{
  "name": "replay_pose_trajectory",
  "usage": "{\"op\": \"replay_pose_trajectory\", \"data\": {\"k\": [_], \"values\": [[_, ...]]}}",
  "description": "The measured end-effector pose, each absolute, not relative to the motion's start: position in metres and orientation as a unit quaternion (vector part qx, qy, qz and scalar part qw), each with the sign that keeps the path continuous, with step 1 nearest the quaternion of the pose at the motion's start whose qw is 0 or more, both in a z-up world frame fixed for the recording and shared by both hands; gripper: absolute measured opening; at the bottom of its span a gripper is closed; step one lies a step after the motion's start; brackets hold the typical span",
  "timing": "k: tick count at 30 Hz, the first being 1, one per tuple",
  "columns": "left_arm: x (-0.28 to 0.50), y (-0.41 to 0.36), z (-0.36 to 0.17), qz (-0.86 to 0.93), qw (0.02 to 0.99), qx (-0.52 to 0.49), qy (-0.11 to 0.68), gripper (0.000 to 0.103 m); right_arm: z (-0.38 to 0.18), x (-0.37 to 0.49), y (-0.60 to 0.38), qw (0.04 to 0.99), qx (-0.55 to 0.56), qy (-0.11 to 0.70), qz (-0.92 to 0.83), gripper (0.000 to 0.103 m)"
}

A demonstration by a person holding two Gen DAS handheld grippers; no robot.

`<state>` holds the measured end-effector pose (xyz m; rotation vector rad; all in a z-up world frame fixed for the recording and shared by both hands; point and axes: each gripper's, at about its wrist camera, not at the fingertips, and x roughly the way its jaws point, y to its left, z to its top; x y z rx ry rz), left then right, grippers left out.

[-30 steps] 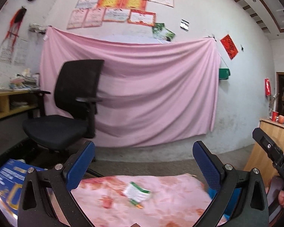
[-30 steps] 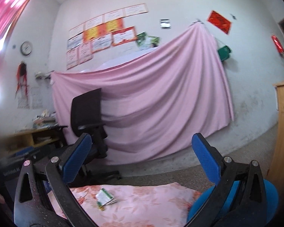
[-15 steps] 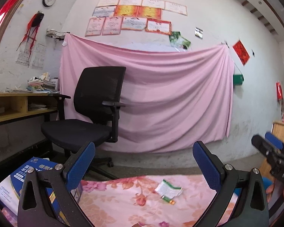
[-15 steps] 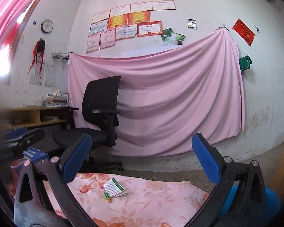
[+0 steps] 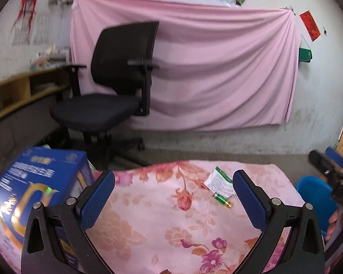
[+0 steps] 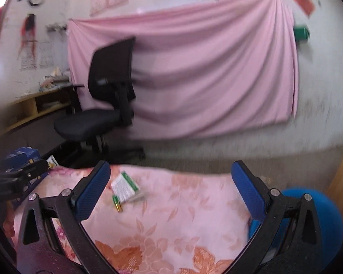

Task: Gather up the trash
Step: 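Move both tools back over the green battery and white packet on the bed, then grasp the green battery with the left gripper while the right gripper grasps the white packet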

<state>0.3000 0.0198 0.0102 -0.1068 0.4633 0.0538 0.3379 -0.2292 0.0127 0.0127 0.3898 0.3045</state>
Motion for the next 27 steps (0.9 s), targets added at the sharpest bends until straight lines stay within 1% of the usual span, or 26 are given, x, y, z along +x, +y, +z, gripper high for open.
{"op": "replay_pose_trajectory", "data": {"k": [4,9,10,12,13,16,17,18,20,21,22,23,24,27], "values": [[0.316,0.020,-0.007,0.024,0.962,-0.065,0.264,0.101,-0.001,0.363,-0.225,0.954,0.005,0.253,0.160,0.103],[0.338,0.016,-0.033,0.030,0.937,-0.052,0.344,0.100,-0.025,0.405,-0.214,0.916,0.048,0.342,0.205,0.103],[0.342,0.017,-0.036,0.029,0.933,-0.054,0.354,0.100,-0.030,0.410,-0.210,0.909,0.049,0.354,0.212,0.095],[0.347,0.018,-0.042,0.027,0.927,-0.059,0.369,0.100,-0.041,0.418,-0.199,0.896,0.036,0.381,0.223,0.087],[0.350,0.019,-0.045,0.029,0.924,-0.062,0.377,0.100,-0.044,0.420,-0.194,0.893,0.032,0.389,0.226,0.086],[0.358,0.025,-0.056,0.021,0.912,-0.078,0.403,0.090,-0.054,0.428,-0.183,0.875,0.020,0.418,0.242,0.082],[0.360,0.026,-0.060,0.019,0.908,-0.083,0.411,0.084,-0.057,0.431,-0.181,0.869,0.027,0.426,0.250,0.080],[0.363,0.028,-0.064,0.016,0.903,-0.089,0.420,0.078,-0.060,0.435,-0.180,0.862,0.036,0.436,0.258,0.076],[0.365,0.029,-0.066,0.016,0.901,-0.090,0.424,0.077,-0.069,0.442,-0.176,0.845,0.050,0.457,0.274,0.070],[0.366,0.029,-0.066,0.012,0.902,-0.089,0.422,0.076,-0.072,0.443,-0.175,0.839,0.051,0.464,0.280,0.065],[0.366,0.028,-0.065,0.009,0.903,-0.087,0.420,0.075,-0.073,0.444,-0.174,0.837,0.051,0.466,0.283,0.060],[0.368,0.028,-0.066,0.006,0.904,-0.084,0.420,0.070,-0.072,0.444,-0.174,0.835,0.055,0.466,0.288,0.057],[0.370,0.027,-0.066,0.001,0.904,-0.080,0.420,0.068,-0.072,0.445,-0.175,0.832,0.064,0.466,0.295,0.050],[0.377,0.023,-0.068,-0.004,0.903,-0.070,0.423,0.066,-0.074,0.447,-0.180,0.828,0.088,0.465,0.302,0.043]]}}
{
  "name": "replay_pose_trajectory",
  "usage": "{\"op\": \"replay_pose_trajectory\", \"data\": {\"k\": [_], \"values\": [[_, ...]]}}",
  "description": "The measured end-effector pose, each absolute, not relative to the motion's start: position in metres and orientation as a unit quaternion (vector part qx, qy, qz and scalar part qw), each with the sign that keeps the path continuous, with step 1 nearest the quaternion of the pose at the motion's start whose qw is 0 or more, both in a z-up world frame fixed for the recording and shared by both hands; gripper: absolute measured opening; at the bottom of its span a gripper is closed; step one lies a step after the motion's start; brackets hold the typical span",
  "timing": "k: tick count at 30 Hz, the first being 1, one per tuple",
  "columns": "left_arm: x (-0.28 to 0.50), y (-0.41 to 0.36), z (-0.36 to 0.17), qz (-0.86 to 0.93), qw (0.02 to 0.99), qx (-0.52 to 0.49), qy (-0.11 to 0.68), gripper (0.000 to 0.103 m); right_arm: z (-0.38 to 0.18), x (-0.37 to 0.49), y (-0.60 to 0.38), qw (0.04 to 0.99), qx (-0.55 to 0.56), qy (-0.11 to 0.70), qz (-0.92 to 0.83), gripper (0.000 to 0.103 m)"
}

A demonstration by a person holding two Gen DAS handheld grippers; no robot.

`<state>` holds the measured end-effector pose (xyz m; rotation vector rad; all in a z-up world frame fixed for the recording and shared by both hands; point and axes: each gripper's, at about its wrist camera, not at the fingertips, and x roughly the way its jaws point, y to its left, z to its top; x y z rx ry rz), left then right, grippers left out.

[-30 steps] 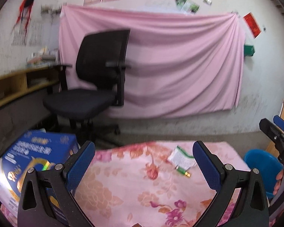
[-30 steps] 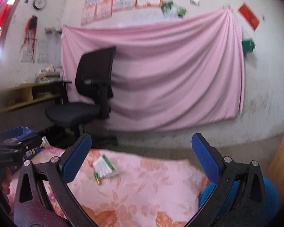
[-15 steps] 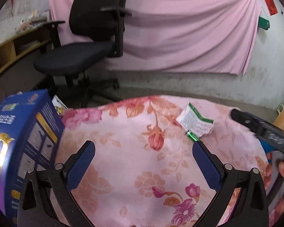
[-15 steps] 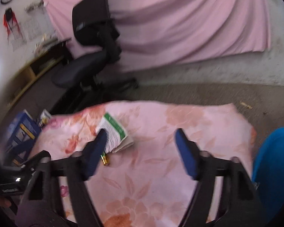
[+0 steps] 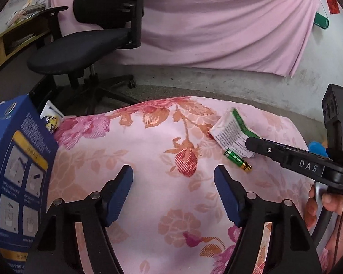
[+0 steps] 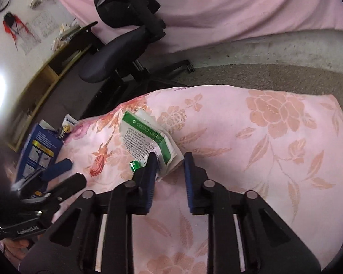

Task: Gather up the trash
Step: 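Grasp the green battery with the left gripper while the right gripper grasps the white packet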

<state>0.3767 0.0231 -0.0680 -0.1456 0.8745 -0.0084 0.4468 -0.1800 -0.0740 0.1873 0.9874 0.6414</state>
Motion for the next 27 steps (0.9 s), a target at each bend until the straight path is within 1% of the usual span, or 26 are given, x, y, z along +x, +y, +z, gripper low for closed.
{"op": "replay_pose_trajectory", "data": {"k": [3,7,9,13,16,22,27], "values": [[0.381,0.018,-0.068,-0.022,0.902,-0.070,0.426,0.063,-0.069,0.441,-0.186,0.836,0.099,0.448,0.300,0.039],[0.392,0.005,-0.070,-0.074,0.892,-0.079,0.438,0.061,-0.059,0.433,-0.197,0.854,0.102,0.425,0.282,0.034],[0.399,-0.005,-0.071,-0.110,0.883,-0.088,0.447,0.058,-0.053,0.425,-0.207,0.869,0.094,0.411,0.260,0.033],[0.412,-0.024,-0.079,-0.123,0.873,-0.084,0.465,0.058,-0.046,0.412,-0.222,0.889,0.052,0.396,0.223,0.033],[0.418,-0.036,-0.081,-0.115,0.874,-0.064,0.468,0.058,-0.045,0.408,-0.244,0.893,0.062,0.396,0.206,0.032],[0.436,-0.045,-0.087,-0.083,0.876,-0.078,0.468,0.058,-0.051,0.404,-0.278,0.881,0.102,0.416,0.200,0.034],[0.441,-0.057,-0.091,-0.056,0.879,-0.034,0.473,0.048,-0.055,0.402,-0.288,0.874,0.127,0.420,0.211,0.039]]}}
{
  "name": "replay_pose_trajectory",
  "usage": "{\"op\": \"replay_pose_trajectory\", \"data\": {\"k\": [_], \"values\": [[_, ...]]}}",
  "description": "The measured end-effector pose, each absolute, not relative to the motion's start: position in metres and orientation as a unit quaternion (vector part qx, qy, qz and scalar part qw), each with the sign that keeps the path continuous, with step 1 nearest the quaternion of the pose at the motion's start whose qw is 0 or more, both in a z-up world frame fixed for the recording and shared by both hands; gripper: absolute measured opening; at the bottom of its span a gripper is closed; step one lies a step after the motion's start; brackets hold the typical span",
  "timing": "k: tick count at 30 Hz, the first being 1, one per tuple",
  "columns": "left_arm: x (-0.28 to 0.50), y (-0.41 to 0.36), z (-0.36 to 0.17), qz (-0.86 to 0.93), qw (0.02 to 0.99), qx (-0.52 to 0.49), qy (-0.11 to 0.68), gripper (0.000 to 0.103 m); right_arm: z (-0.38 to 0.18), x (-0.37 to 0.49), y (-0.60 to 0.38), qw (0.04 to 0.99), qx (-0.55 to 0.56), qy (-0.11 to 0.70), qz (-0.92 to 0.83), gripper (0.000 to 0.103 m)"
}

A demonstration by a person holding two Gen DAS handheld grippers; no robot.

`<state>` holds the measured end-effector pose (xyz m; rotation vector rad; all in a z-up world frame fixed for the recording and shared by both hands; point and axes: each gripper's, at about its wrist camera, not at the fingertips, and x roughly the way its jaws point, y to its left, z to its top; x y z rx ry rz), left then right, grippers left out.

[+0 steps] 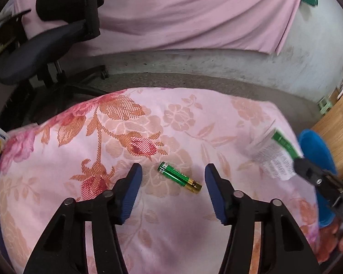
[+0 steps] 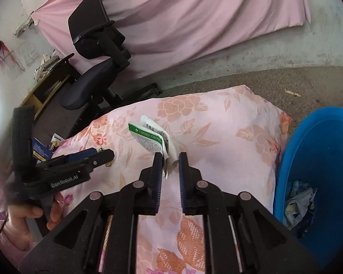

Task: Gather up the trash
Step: 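Grasp the green battery with the left gripper while the right gripper grasps the white packet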

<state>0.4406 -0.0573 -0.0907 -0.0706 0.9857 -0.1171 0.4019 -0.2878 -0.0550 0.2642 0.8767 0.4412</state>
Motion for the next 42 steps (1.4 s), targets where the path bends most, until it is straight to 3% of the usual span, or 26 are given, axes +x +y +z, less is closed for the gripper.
{"op": "replay_pose_trajectory", "data": {"k": [4,6,10,12,20,26,35,37,39,42], "values": [[0.436,-0.059,-0.094,-0.056,0.880,-0.026,0.471,0.036,-0.058,0.403,-0.290,0.869,0.139,0.426,0.210,0.043],[0.433,-0.056,-0.095,-0.057,0.881,-0.037,0.469,0.019,-0.058,0.403,-0.292,0.869,0.141,0.428,0.204,0.046],[0.430,-0.048,-0.095,-0.074,0.878,-0.054,0.470,0.018,-0.058,0.405,-0.293,0.871,0.138,0.429,0.195,0.061],[0.428,-0.050,-0.094,-0.094,0.875,-0.050,0.472,0.016,-0.057,0.406,-0.293,0.873,0.133,0.428,0.194,0.062],[0.412,-0.057,-0.090,-0.163,0.862,-0.026,0.480,0.018,-0.055,0.413,-0.285,0.878,0.105,0.423,0.198,0.064],[0.393,-0.061,-0.086,-0.168,0.866,-0.020,0.470,0.044,-0.059,0.415,-0.285,0.871,0.112,0.430,0.208,0.064],[0.393,-0.093,-0.097,-0.133,0.871,0.049,0.471,0.044,-0.061,0.416,-0.289,0.869,0.123,0.433,0.205,0.065],[0.394,-0.093,-0.099,-0.134,0.871,0.046,0.471,0.041,-0.061,0.417,-0.289,0.869,0.121,0.434,0.204,0.065],[0.394,-0.090,-0.099,-0.126,0.872,0.042,0.470,0.022,-0.060,0.416,-0.287,0.871,0.117,0.432,0.201,0.065],[0.398,-0.075,-0.099,-0.114,0.874,0.011,0.473,0.007,-0.055,0.414,-0.279,0.879,0.103,0.421,0.199,0.065]]}}
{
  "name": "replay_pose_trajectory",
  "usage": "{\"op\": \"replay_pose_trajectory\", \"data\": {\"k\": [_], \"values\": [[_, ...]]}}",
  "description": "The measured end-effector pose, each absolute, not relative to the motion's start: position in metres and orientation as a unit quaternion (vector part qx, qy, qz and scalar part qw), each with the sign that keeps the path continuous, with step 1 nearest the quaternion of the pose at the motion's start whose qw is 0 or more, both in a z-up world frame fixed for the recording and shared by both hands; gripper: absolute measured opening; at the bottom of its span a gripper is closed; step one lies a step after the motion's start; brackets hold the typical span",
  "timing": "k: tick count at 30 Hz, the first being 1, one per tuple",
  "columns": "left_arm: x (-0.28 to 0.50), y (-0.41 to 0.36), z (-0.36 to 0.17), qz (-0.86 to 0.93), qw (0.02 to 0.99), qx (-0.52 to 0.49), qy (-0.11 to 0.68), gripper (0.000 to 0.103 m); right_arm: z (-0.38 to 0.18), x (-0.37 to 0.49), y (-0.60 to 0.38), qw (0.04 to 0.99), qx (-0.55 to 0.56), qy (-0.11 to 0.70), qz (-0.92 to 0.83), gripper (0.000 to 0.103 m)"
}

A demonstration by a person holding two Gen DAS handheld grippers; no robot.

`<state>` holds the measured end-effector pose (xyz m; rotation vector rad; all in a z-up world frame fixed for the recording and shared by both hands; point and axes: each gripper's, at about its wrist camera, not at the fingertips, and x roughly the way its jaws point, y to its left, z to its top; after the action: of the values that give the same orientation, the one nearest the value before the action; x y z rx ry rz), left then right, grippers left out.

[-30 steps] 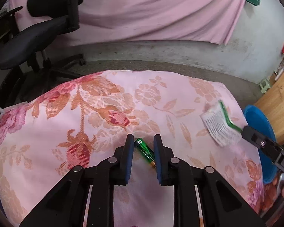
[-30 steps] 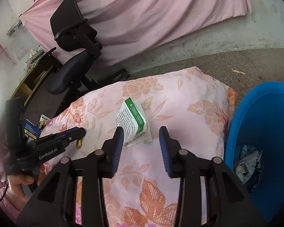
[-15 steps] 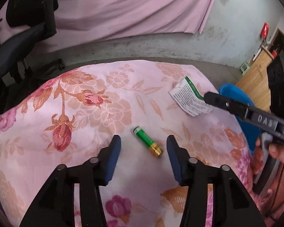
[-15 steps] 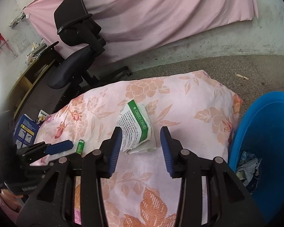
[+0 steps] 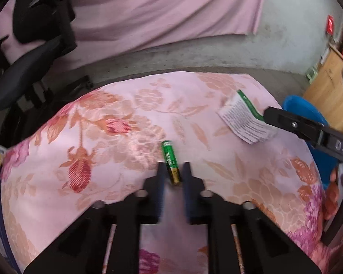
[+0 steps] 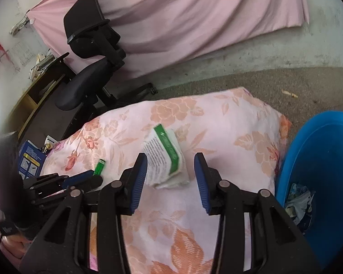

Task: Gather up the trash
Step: 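Grasp the green battery with the left gripper while the right gripper grasps the white packet, then lift the battery and packet and carry both over the blue basin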

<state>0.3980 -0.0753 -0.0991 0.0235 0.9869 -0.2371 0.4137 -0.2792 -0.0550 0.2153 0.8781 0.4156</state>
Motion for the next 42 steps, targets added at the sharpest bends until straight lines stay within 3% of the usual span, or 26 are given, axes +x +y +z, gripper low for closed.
{"op": "replay_pose_trajectory", "data": {"k": [7,14,21,28,31,37,42], "values": [[0.403,-0.060,-0.094,-0.123,0.872,-0.022,0.473,0.007,-0.060,0.415,-0.239,0.874,0.001,0.444,0.197,0.065],[0.406,-0.058,-0.090,-0.129,0.869,-0.038,0.476,0.007,-0.069,0.420,-0.239,0.862,0.001,0.465,0.201,0.068],[0.403,-0.037,-0.086,-0.102,0.877,-0.071,0.464,0.007,-0.070,0.418,-0.227,0.860,-0.029,0.466,0.206,0.081],[0.408,-0.025,-0.081,-0.089,0.876,-0.093,0.465,0.007,-0.075,0.413,-0.202,0.859,-0.123,0.466,0.171,0.081],[0.409,-0.029,-0.079,-0.088,0.876,-0.090,0.465,0.007,-0.074,0.412,-0.203,0.861,-0.118,0.463,0.176,0.073],[0.402,-0.034,-0.072,-0.098,0.888,-0.097,0.439,0.007,-0.063,0.394,-0.197,0.881,-0.136,0.420,0.167,0.073],[0.379,-0.045,-0.046,-0.111,0.923,-0.069,0.361,0.007,-0.030,0.362,-0.217,0.931,-0.100,0.316,0.155,0.073]]}}
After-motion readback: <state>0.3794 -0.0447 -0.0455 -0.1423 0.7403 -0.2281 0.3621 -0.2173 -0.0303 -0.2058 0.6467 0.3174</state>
